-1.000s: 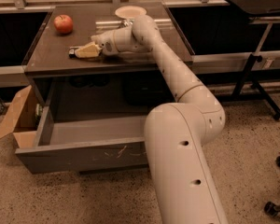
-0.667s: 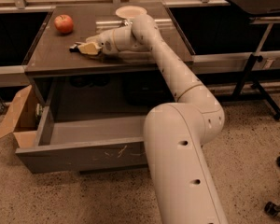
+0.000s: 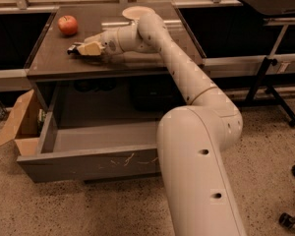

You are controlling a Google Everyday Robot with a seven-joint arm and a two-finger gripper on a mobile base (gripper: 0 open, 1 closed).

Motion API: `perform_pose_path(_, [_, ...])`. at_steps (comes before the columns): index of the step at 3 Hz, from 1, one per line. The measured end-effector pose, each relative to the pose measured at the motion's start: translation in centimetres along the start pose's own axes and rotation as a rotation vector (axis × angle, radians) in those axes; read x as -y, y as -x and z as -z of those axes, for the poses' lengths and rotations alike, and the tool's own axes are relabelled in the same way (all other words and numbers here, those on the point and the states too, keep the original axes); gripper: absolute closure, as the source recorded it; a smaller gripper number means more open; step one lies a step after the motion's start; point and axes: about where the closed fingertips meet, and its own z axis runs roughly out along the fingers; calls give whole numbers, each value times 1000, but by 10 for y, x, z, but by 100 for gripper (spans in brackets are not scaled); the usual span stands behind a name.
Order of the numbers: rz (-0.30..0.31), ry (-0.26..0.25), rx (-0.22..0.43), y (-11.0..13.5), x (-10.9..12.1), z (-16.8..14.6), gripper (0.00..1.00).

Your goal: Place rxbar chocolate into top drawer

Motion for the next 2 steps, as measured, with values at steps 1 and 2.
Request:
perform_pose_path(1, [74, -3, 28, 31, -16, 9, 100])
perform_pose_path(2, [76, 1, 24, 32, -18, 9, 100])
